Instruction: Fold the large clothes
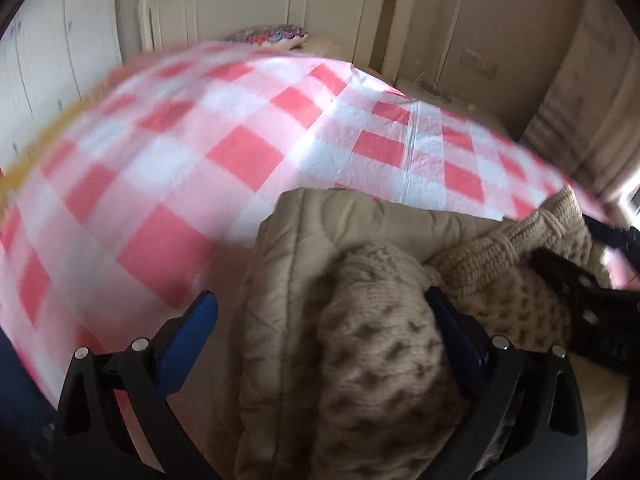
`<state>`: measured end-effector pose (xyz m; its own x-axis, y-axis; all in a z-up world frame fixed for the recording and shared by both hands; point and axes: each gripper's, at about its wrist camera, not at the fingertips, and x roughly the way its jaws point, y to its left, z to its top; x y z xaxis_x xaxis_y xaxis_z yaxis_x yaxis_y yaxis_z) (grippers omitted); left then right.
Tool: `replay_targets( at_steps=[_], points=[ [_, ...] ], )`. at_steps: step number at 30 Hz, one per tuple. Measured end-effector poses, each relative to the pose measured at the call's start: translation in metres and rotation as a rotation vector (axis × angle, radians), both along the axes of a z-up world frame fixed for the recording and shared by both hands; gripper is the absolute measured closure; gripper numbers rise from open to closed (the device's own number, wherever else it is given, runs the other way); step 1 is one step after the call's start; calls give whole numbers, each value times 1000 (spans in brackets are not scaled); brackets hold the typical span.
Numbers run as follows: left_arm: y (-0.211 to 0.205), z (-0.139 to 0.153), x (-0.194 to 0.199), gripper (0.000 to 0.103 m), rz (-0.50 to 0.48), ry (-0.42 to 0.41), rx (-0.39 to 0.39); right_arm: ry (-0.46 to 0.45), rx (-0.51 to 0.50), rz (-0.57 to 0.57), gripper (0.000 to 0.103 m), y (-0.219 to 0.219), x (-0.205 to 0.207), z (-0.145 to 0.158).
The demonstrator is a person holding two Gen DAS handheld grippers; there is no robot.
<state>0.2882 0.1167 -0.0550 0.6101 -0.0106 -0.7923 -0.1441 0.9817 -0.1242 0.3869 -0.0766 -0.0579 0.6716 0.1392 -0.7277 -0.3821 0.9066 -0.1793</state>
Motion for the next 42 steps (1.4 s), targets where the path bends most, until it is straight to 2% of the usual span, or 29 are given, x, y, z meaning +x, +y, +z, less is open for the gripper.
replay_targets(
  at_steps=[3, 5, 7, 9, 11, 13, 18, 20, 22, 23, 25, 34, 37, 42],
  points=[
    [2, -1, -2, 2, 0, -5, 3, -49, 86, 7, 22, -10, -32, 21],
    [-1, 0, -6, 2, 4, -11, 28, -74, 98, 37, 17, -12, -55, 22],
    [-5, 1, -6, 2, 7, -16, 49, -51, 64, 45, 17, -10, -68, 4],
    [-10, 4, -10, 2, 4, -19, 82, -48, 114, 35, 17, -18, -70, -6],
    [-12, 6, -12, 2, 11, -31, 102, 4, 189, 25, 16, -30, -66, -2],
    [-13, 5, -8, 2, 15, -39, 114, 10, 192, 8, 16, -30, -76, 10],
    [-8, 5, -7, 2, 13, -29, 82, -150, 175, 108, 11, -21, -144, 37],
    [-8, 5, -7, 2, 16, -36, 87, -159, 162, 175, 8, -14, -164, 26],
    [-8, 4, -7, 2, 13, -43, 87, -80, 86, 193, 4, 0, -164, -11],
    [-9, 4, -8, 2, 12, -48, 93, -115, 118, 188, 4, -3, -166, -19],
    [-8, 4, -10, 2, 17, -55, 90, -148, 172, 184, 4, -9, -168, -23],
    [-8, 4, -10, 2, 14, -55, 84, -155, 182, 184, 4, -12, -170, -22],
    [-4, 2, -9, 2, 4, -57, 41, -175, 180, 177, 4, -12, -171, -23],
    [11, -7, -1, 2, -26, -53, -137, -203, 184, 145, 4, -10, -175, -23]
  ],
)
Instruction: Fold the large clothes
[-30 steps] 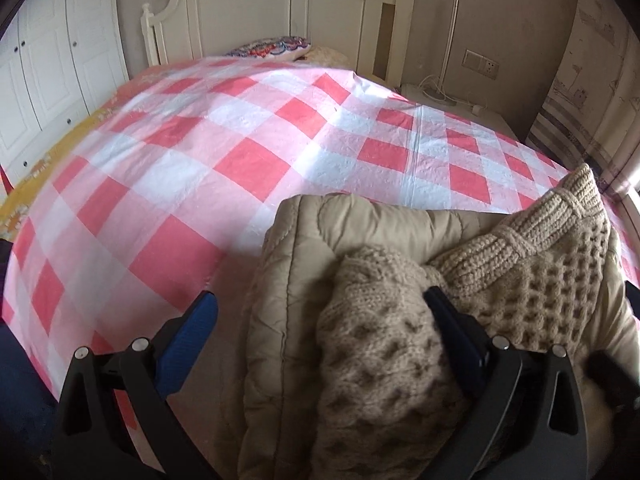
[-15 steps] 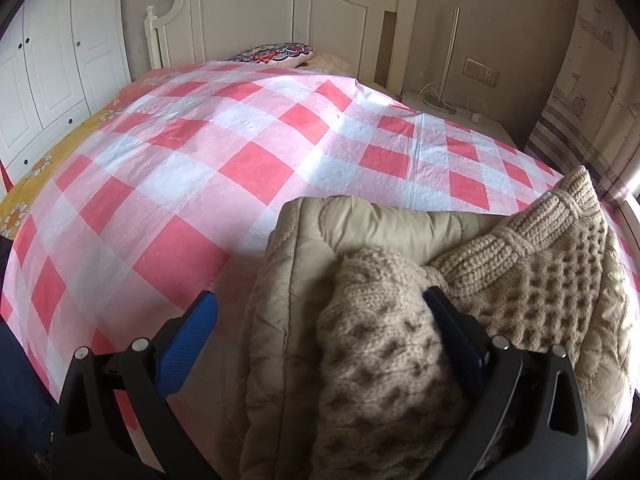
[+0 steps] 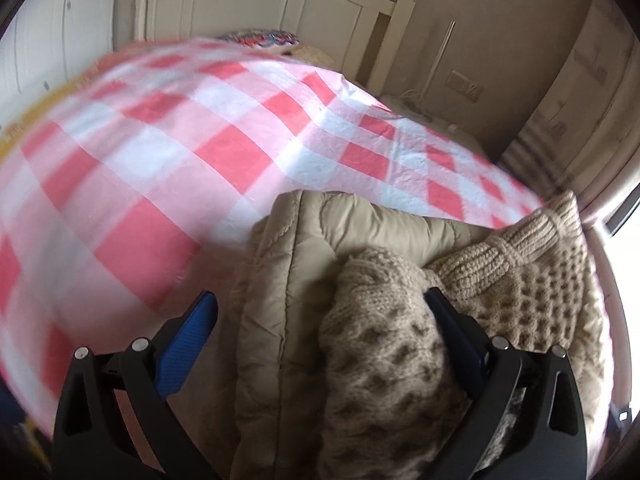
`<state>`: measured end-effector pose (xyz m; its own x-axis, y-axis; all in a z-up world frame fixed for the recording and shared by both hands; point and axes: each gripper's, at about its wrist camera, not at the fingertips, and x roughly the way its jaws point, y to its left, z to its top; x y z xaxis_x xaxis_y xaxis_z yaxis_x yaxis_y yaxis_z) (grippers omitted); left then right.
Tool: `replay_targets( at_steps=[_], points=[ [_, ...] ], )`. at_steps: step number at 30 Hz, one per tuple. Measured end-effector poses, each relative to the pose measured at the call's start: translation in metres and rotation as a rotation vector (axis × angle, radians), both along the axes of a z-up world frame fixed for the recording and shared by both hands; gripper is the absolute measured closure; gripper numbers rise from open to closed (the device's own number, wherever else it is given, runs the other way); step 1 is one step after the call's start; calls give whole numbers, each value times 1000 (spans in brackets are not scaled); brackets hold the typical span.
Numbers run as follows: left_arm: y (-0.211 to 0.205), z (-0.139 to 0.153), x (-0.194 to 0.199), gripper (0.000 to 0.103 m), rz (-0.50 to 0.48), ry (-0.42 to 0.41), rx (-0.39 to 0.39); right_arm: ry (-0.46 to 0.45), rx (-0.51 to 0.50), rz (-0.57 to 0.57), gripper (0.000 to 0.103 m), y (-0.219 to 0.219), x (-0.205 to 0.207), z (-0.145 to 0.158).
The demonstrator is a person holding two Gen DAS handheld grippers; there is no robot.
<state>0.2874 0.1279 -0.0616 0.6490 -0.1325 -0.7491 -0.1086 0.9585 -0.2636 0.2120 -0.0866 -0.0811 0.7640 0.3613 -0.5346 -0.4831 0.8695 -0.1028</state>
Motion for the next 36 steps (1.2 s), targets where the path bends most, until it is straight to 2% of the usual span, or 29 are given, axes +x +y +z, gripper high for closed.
replay_targets(
  at_steps=[3, 5, 6, 8, 10, 11, 12, 14, 16, 18, 20, 24, 27, 29, 31, 36],
  points=[
    [5, -3, 1, 2, -5, 8, -58, 2, 2, -28, 4, 5, -13, 11],
    [7, -3, -1, 2, 0, 0, -69, -62, -50, 70, 4, 20, -41, 17],
    [7, -3, -2, 2, 0, -3, -72, -107, -133, 121, 4, 34, -55, 12],
    [7, -4, 0, 2, -4, 10, -78, -185, -350, 140, 4, 59, -71, -10],
    [7, -5, 2, 2, -3, 18, -77, -308, -602, 75, 4, 81, -75, -46],
    [6, -5, 3, 2, 2, 19, -71, -398, -723, 52, 4, 90, -77, -65],
    [6, -5, 2, 2, 8, 23, -63, -449, -754, 55, 4, 93, -79, -73],
    [7, -7, 7, 2, 2, 44, -77, -438, -701, 44, 4, 91, -76, -70],
    [7, -9, 13, 2, -7, 57, -100, -437, -695, 29, 5, 90, -75, -68],
    [3, -8, 19, 2, -6, 36, -118, -445, -680, -9, 9, 87, -71, -67],
    [-5, -7, 27, 2, -4, 16, -137, -449, -672, -60, 18, 79, -61, -63],
    [-32, -4, 54, 2, -5, -18, -180, -399, -680, -179, 20, 56, -26, -56],
    [-72, 5, 80, 2, -52, -42, -107, -352, -687, -272, 20, 41, -3, -54],
    [-107, 13, 97, 2, -122, -68, -9, -328, -686, -302, 15, 36, 5, -54],
    [-129, 16, 107, 2, -162, -74, 53, -327, -697, -317, 13, 31, 13, -54],
    [-136, 15, 115, 2, -107, -48, 44, -321, -649, -272, 4, 8, 29, -51]
  ],
)
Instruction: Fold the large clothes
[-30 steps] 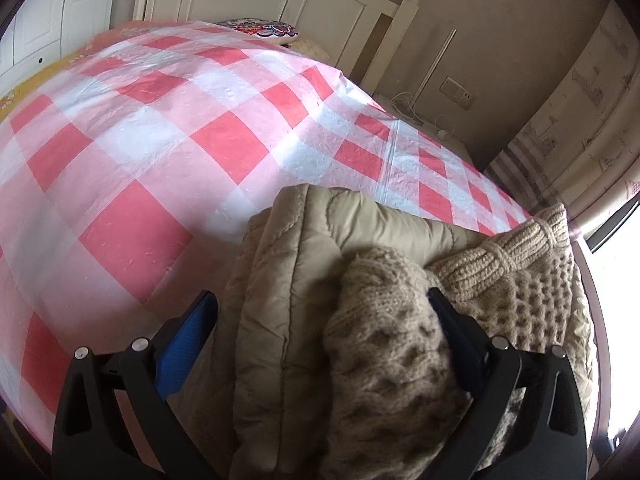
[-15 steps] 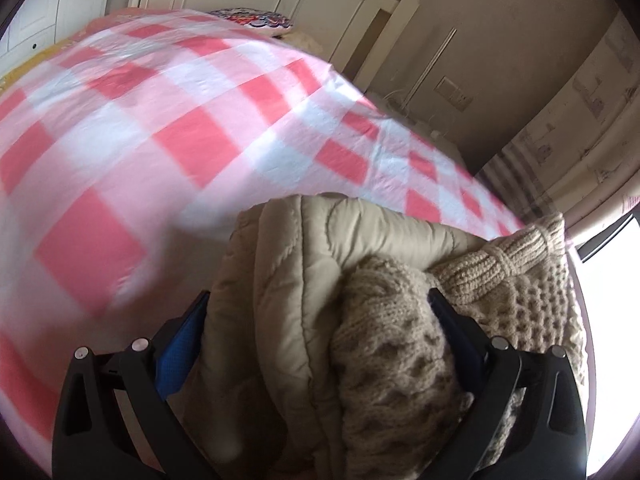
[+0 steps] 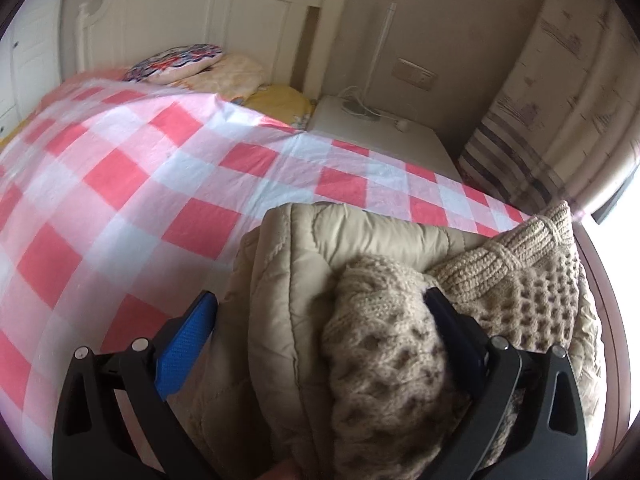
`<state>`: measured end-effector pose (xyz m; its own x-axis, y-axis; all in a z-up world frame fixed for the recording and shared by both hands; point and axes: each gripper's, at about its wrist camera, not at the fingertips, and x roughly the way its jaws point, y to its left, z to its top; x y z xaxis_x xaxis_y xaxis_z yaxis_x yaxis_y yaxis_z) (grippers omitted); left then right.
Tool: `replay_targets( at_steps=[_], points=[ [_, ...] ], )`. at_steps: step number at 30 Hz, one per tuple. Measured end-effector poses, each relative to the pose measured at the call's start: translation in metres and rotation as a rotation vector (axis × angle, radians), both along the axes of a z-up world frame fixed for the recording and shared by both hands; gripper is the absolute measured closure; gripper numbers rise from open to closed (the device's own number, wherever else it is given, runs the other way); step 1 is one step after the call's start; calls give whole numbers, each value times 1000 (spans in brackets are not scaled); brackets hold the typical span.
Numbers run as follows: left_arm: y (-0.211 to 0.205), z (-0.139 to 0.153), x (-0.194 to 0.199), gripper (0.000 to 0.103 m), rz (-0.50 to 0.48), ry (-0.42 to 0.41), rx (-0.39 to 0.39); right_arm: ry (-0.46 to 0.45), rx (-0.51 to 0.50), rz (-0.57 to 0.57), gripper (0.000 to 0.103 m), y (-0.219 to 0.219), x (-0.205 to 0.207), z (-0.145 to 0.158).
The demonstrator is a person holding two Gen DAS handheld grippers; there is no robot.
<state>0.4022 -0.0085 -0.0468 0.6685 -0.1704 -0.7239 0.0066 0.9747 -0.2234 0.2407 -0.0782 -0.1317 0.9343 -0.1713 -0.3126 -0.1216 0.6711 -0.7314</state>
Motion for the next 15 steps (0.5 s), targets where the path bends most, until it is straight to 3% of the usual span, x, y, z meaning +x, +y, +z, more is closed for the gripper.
replay_targets(
  at_steps=[4, 7, 11, 15],
  points=[
    [13, 16, -19, 2, 17, -41, -7, 72, 72, 37, 4, -11, -14, 17],
    [24, 51, -59, 2, 76, -163, 87, 95, 194, 115, 4, -20, -51, 44],
    [28, 99, -152, 2, 155, -360, 272, 66, 491, 197, 4, -54, -106, 91],
    [27, 119, -243, 2, 125, -485, 311, 48, 788, 151, 4, -89, -135, 115]
  ],
)
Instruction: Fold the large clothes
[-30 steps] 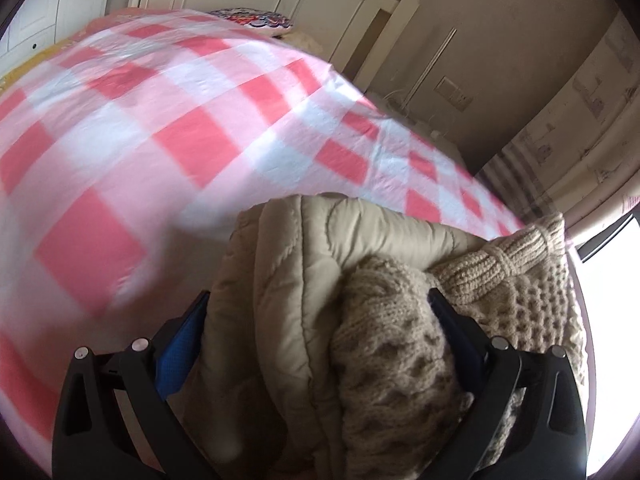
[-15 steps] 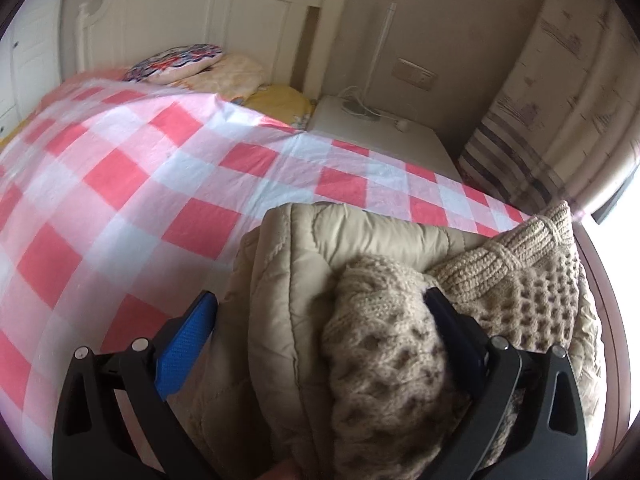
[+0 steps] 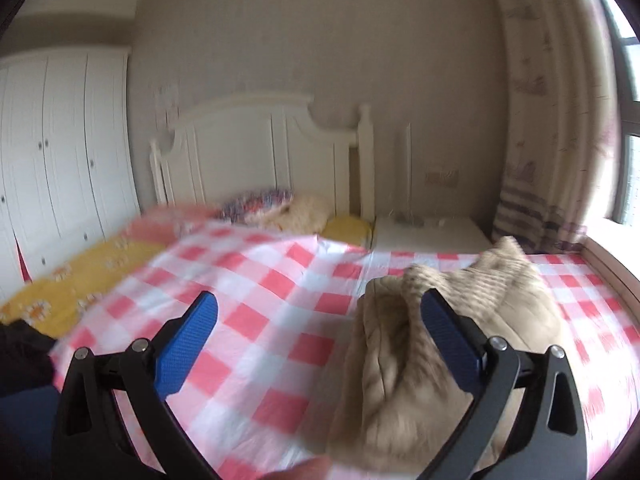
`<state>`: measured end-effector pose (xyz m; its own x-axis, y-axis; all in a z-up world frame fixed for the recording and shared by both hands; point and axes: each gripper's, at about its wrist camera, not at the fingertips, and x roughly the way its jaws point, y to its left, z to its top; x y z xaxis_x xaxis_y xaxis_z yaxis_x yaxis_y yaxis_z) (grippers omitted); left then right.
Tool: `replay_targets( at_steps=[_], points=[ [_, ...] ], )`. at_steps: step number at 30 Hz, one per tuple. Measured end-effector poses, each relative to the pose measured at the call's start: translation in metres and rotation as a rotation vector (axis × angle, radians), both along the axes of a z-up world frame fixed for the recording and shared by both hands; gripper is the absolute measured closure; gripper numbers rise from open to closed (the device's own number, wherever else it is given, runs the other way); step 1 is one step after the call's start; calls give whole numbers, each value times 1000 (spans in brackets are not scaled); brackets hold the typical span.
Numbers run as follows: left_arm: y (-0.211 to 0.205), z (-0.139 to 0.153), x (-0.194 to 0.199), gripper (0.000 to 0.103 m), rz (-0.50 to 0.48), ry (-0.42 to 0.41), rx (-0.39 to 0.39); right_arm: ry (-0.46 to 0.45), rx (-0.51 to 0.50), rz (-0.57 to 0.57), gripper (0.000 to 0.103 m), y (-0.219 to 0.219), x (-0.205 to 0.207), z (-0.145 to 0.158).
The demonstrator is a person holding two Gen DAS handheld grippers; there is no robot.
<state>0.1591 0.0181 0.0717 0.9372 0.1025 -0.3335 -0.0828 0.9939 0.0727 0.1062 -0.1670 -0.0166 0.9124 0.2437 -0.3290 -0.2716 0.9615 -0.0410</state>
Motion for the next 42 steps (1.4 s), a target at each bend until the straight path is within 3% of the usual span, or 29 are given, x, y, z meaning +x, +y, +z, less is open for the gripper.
replay_targets(
  at_steps=[3, 6, 11, 14, 26, 42],
  points=[
    [-3, -7, -54, 2, -97, 0, -48, 44, 39, -25, 4, -8, -6, -7],
    [-4, -22, -90, 2, -153, -3, -130, 56, -45, -83, 4, 1, -19, -34],
    [-15, -51, -125, 2, -71, -35, -113, 142, -24, -77, 4, 9, -12, -59],
    [-18, -57, -128, 2, -47, -27, -76, 121, -24, -93, 4, 10, -16, -59],
    [-13, -70, -127, 2, -60, 8, -59, 20, 50, -156, 4, -4, -30, -45],
    [-19, -76, -127, 2, -87, 23, -40, 25, 60, -173, 4, -5, -28, -44]
  ],
)
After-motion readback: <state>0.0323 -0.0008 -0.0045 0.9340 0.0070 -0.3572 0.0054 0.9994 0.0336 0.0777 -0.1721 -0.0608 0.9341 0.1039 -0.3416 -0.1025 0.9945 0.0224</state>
